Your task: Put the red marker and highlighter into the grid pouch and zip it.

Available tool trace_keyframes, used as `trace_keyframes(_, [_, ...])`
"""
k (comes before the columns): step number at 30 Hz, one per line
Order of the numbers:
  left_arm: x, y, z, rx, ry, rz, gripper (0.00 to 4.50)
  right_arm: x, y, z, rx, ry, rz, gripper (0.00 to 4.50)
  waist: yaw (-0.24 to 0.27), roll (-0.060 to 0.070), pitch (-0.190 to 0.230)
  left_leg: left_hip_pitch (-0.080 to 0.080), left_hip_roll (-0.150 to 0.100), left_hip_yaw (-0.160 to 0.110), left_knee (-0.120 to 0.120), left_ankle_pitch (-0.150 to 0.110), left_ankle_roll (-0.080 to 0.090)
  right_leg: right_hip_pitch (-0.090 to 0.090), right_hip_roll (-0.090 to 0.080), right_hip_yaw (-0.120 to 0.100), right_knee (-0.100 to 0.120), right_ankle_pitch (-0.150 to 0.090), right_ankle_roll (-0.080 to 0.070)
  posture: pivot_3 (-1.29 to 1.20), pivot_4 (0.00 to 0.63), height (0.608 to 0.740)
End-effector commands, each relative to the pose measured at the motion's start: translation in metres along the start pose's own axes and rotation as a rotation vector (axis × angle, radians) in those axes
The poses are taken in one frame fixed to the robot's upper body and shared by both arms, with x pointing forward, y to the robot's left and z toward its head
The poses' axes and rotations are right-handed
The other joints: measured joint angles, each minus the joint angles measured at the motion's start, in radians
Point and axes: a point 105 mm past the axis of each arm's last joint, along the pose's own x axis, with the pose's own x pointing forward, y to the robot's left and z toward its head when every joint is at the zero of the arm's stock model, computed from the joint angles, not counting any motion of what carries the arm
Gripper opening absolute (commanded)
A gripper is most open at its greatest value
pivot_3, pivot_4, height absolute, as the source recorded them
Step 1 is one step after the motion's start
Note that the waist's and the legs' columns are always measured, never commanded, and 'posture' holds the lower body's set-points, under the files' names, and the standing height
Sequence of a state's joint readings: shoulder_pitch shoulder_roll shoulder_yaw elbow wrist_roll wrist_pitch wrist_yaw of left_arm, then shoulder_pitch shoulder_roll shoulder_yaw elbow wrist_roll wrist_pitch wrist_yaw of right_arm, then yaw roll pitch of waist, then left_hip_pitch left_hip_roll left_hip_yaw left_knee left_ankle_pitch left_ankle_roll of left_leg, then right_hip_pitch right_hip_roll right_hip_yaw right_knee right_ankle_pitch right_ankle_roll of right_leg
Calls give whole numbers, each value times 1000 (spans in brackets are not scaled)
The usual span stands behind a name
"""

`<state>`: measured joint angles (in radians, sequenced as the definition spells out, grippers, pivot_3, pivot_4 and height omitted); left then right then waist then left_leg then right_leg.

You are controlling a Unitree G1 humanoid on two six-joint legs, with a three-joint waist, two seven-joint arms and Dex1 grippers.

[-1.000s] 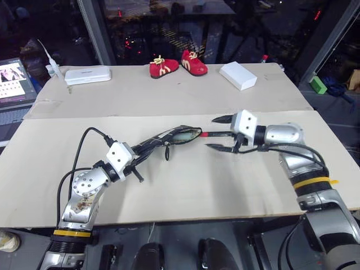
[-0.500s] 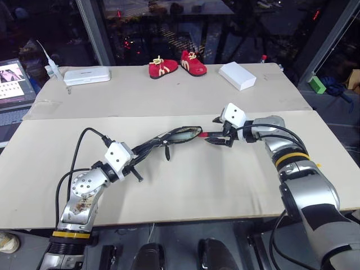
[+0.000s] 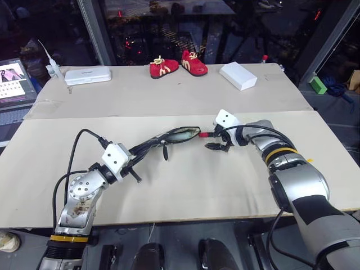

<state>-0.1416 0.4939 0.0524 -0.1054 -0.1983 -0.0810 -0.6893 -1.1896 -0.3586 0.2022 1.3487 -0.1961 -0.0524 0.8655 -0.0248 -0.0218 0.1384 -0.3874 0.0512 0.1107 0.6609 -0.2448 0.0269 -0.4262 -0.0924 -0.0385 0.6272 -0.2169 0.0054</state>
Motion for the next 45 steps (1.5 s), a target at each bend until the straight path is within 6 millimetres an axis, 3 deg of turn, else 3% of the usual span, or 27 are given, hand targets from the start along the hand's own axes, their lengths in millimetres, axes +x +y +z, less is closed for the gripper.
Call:
trace_keyframes(1, [-1, 5, 14, 33, -36, 16, 0, -3, -10, -3, 71, 37, -70, 4361, -1, 0, 0, 0, 0, 0, 0, 0, 0, 0, 0, 0, 0, 0, 0, 0, 150, 740])
trace_keyframes(10, [0, 6, 15, 34, -38, 24, 0, -7, 6, -25, 222, 134, 72, 4361, -3, 0, 0, 0, 0, -1, 0, 0, 0, 1, 0, 0, 0, 0, 0, 0, 150, 740])
trace_keyframes(13, [0, 6, 15, 32, -37, 24, 0, -12, 10, -30, 258, 136, 130, 3818, -1, 0, 0, 0, 0, -1, 0, 0, 0, 1, 0, -1, -1, 0, 0, 0, 150, 740])
trace_keyframes(20, [5, 8, 15, 31, -46, 20, 0, -15, 12, -36, 238, 137, 154, 1284, 1, 0, 0, 0, 0, -1, 0, 0, 0, 1, 0, -1, -1, 0, 0, 0, 150, 740])
trace_keyframes(23, [7, 6, 15, 27, -47, 9, 0, -13, 13, -13, 201, 71, 187, 455, -2, 0, 0, 0, 0, -1, 0, 0, 0, 1, 1, -1, -1, 0, 0, 0, 150, 740])
trace_keyframes(30, [8, 5, 14, 21, -52, 3, 0, -18, -5, 41, 144, -170, 81, 454, -18, 0, 0, -1, 0, -1, 0, 0, 0, 0, 0, 0, 0, 0, 0, 0, 150, 740])
trace_keyframes(36, [8, 2, 13, 17, -45, -12, 0, -45, 12, 35, 105, -242, 8, 454, 5, 0, 0, -3, 1, -4, -1, -1, 0, 0, 0, -3, -1, 0, 1, 0, 150, 740])
trace_keyframes(40, [8, 2, 13, 17, -45, -14, 0, -79, 19, 44, 42, -308, -50, 454, 13, 1, 1, -7, -1, -4, 0, -1, 1, -4, -3, -2, -2, 1, 2, 0, 150, 740])
trace_keyframes(45, [8, 1, 13, 14, -46, -13, 0, -96, 34, 58, -33, -371, -65, 454, 5, 1, 1, -4, 0, -4, 0, -1, 1, -4, 1, -1, -2, 0, 2, 0, 150, 740])
